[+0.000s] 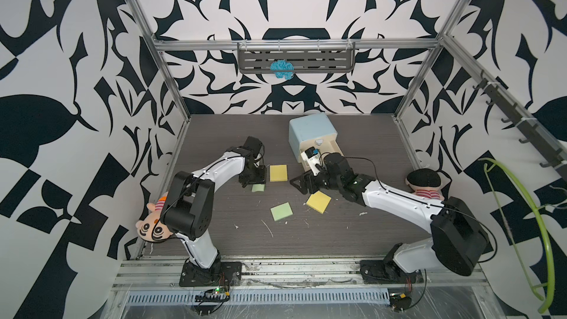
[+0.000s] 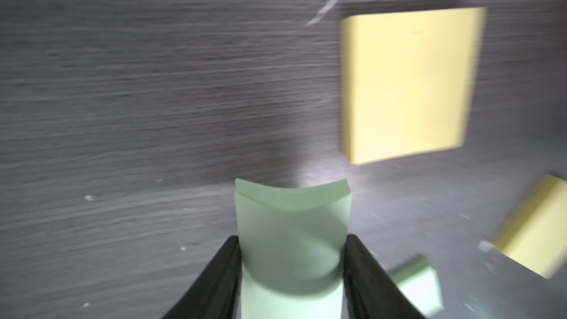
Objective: Please put the sticky notes in the drawer by color
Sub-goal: Pick up the sticky notes from the center of the board.
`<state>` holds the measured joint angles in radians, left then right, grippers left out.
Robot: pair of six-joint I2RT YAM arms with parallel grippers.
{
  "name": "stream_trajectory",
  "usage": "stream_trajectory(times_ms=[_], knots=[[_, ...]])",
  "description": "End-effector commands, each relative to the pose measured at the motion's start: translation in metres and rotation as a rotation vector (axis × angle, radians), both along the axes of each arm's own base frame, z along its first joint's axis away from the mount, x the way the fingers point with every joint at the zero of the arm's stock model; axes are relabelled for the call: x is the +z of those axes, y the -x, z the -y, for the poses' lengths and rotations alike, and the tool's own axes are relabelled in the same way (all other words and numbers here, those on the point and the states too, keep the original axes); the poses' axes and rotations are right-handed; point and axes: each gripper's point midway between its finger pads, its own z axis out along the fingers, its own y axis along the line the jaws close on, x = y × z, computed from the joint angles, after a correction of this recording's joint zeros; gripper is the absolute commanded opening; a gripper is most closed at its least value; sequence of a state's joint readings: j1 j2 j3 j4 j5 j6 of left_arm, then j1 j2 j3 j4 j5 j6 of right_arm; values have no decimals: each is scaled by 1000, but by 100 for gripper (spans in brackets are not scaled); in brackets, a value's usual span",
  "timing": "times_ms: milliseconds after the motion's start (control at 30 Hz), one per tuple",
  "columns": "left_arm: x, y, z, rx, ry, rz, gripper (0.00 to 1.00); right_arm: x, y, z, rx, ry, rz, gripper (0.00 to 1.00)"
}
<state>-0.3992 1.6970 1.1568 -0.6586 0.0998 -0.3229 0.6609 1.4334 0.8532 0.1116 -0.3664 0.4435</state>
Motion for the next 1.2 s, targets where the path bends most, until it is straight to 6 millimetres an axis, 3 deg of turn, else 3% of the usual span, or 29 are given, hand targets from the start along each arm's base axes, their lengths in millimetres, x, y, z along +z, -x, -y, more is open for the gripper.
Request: stream_trajectory(times_ms=[0, 100, 233, 400, 600, 900, 1167], knots=[[28, 11, 27, -83, 180, 11, 55, 38, -26, 1, -157, -225, -176, 75], [50, 17, 43, -146, 289, 49, 55, 30, -35, 10, -191, -254, -307, 73], [74, 26, 61, -218, 395, 79, 55, 38, -33, 2, -145, -295, -358, 70], [89, 36, 75, -284, 453, 98, 55, 51, -30, -10, -78, -342, -397, 67], [93, 40, 83, -313, 465, 100, 55, 58, -24, -26, 7, -366, -454, 62], [95, 45, 90, -339, 470, 98, 54, 45, -18, -41, 40, -336, -500, 58], [90, 43, 91, -338, 455, 91, 55, 38, -17, -46, 48, -317, -519, 33]])
